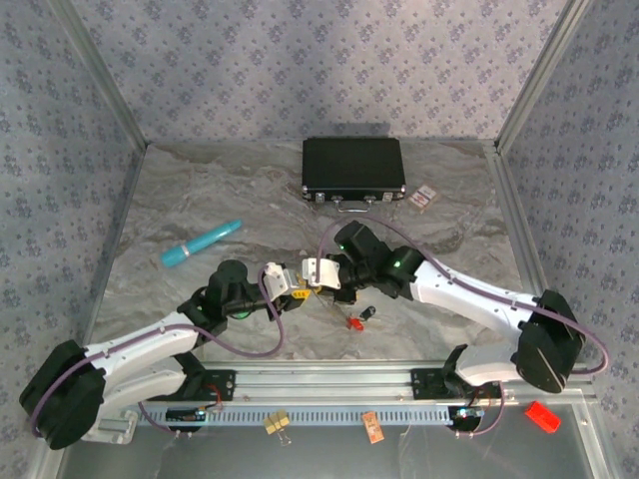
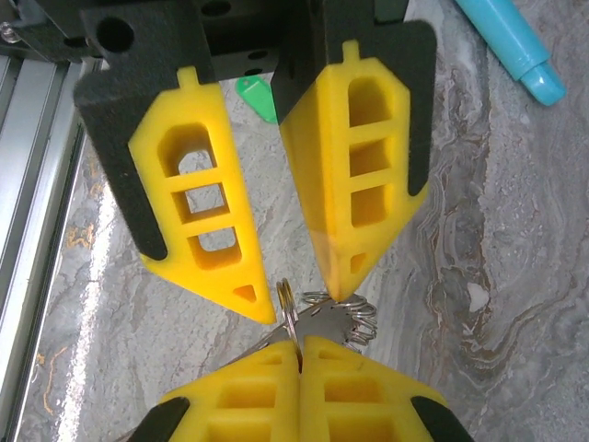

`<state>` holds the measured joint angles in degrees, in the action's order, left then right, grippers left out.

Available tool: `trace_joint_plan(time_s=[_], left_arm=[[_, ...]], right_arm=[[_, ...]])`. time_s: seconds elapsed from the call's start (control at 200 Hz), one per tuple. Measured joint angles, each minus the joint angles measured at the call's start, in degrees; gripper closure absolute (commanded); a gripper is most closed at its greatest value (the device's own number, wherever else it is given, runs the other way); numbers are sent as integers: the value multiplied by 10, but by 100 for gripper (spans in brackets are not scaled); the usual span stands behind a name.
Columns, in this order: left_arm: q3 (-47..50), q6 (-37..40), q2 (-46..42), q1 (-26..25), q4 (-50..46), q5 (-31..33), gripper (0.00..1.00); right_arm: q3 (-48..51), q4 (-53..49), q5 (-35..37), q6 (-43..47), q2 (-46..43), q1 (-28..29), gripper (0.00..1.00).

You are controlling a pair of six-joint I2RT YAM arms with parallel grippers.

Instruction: Put the keys on the keyring

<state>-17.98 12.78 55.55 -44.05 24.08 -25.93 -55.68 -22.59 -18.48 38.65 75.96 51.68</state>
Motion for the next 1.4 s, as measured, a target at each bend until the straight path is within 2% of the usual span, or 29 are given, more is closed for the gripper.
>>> trace_joint_plan(time_s=[0.11,0.3,0.365,0.395,0.435,0.655,0.955,1.024,1.234,1.329,1.399], left_arm=[[-1,1,1,0,0,-4,79],[-2,9,4,0,0,-16,97],[-2,12,4,0,-1,-17,100],[-2,12,4,0,0,-18,100],[-2,12,4,0,0,-19,100],[-2,11,3,0,6,-19,100],[-2,11,0,-1,29,-28,100],[-2,11,0,-2,30,-30,100],[-2,11,0,-2,31,-31,100],[-2,10,0,-2,31,-30,100],[-2,9,0,-2,29,-27,91]], right_arm=[[-1,-1,3,0,7,3,100],[-1,-1,4,0,9,4,100],[3,3,0,-4,5,0,87],[8,8,-6,-10,1,-3,77],[21,22,-20,-15,-9,-10,73],[122,126,-109,-72,-71,-72,69],[142,205,-155,-111,-52,-74,72],[142,216,-159,-115,-45,-74,76],[142,228,-170,-121,-43,-74,100],[142,225,-171,-122,-43,-74,100],[141,219,-169,-120,-43,-72,100]])
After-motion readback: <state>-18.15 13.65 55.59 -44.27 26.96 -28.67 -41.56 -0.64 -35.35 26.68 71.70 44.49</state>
